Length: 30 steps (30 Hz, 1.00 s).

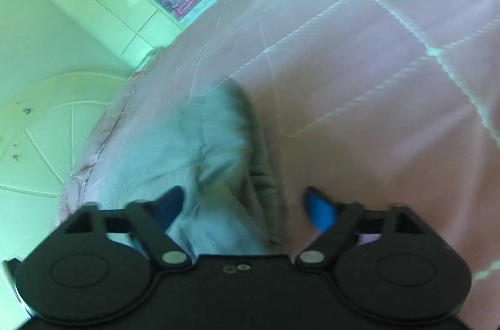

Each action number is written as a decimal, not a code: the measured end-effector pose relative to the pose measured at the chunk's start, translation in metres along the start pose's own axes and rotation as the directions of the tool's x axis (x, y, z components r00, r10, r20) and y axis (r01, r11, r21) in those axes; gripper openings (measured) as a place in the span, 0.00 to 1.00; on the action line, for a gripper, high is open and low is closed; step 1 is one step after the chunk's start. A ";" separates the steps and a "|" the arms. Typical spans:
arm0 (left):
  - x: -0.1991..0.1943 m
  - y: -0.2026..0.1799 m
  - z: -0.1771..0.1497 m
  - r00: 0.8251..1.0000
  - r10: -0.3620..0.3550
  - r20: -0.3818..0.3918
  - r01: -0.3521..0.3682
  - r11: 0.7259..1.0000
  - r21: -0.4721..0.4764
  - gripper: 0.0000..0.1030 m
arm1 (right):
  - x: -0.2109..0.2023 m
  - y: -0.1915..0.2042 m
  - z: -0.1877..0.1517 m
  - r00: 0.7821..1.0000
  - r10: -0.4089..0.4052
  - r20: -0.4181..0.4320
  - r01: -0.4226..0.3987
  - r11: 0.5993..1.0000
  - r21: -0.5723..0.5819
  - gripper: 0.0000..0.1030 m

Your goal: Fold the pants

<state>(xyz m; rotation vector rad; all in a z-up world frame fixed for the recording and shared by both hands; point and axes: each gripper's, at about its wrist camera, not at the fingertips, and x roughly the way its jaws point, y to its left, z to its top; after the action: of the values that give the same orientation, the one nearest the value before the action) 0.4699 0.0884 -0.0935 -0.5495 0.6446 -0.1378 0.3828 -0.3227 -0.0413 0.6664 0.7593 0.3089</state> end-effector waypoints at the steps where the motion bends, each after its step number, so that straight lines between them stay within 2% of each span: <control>1: -0.007 -0.001 -0.007 1.000 0.009 0.022 -0.010 0.999 0.035 1.00 | -0.007 0.006 -0.004 1.000 0.001 0.022 0.000 0.999 -0.037 0.80; 3: -0.014 -0.006 -0.019 0.999 0.023 0.044 -0.027 0.996 0.084 1.00 | -0.018 0.017 -0.011 0.997 0.026 0.066 -0.019 0.995 -0.099 0.80; 5: -0.023 -0.016 -0.030 0.996 0.020 0.082 -0.030 0.991 0.128 1.00 | -0.019 0.025 -0.016 0.997 0.046 0.061 -0.039 0.993 -0.109 0.84; 6: -0.025 -0.021 -0.034 0.996 0.012 0.089 -0.026 0.986 0.162 1.00 | -0.015 0.029 -0.019 0.999 0.023 0.040 -0.017 0.991 -0.136 0.87; 7: -0.029 -0.024 -0.038 0.997 0.021 0.079 -0.037 0.978 0.206 1.00 | -0.006 0.029 -0.016 0.999 -0.050 0.004 0.049 0.985 -0.163 0.87; 8: -0.020 -0.032 -0.042 0.996 0.071 0.050 -0.082 0.964 0.252 1.00 | 0.004 0.028 -0.016 0.990 -0.137 -0.041 0.126 0.974 -0.190 0.87; 9: -0.018 -0.033 -0.039 0.993 0.119 0.026 -0.122 0.952 0.281 1.00 | 0.002 0.029 -0.016 0.991 -0.131 -0.039 0.122 0.974 -0.192 0.87; 12: -0.028 -0.035 -0.035 0.986 0.158 0.051 -0.166 0.954 0.251 1.00 | -0.021 0.036 -0.014 0.991 -0.130 -0.017 0.125 0.980 -0.156 0.93; 16: -0.077 -0.031 -0.046 0.983 0.135 0.123 -0.162 0.957 0.243 1.00 | -0.073 0.047 -0.029 0.995 -0.054 0.082 0.073 0.969 -0.236 0.94; 18: -0.101 -0.026 -0.050 0.977 0.149 0.150 -0.181 0.954 0.237 1.00 | -0.099 0.051 -0.042 0.993 -0.031 0.111 0.059 0.964 -0.259 0.94; 22: -0.163 -0.021 -0.061 0.964 0.183 0.193 -0.227 0.944 0.239 1.00 | -0.148 0.050 -0.075 0.978 -0.015 0.210 0.082 0.946 -0.313 0.94; 25: -0.220 -0.018 -0.086 0.957 0.188 0.220 -0.240 0.940 0.244 1.00 | -0.180 0.058 -0.101 0.968 0.027 0.249 0.068 0.927 -0.368 0.94; 28: -0.268 -0.015 -0.109 0.949 0.186 0.254 -0.247 0.940 0.237 1.00 | -0.211 0.073 -0.129 0.951 0.041 0.307 0.087 0.916 -0.392 0.94; 30: -0.291 -0.026 -0.124 0.948 0.153 0.279 -0.224 0.944 0.241 1.00 | -0.231 0.079 -0.149 0.944 0.027 0.328 0.101 0.924 -0.368 0.94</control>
<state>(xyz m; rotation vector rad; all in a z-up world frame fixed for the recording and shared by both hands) 0.1645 0.0954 -0.0070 -0.2324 0.4129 0.0287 0.1133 -0.3090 0.0530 0.3194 0.3739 0.2905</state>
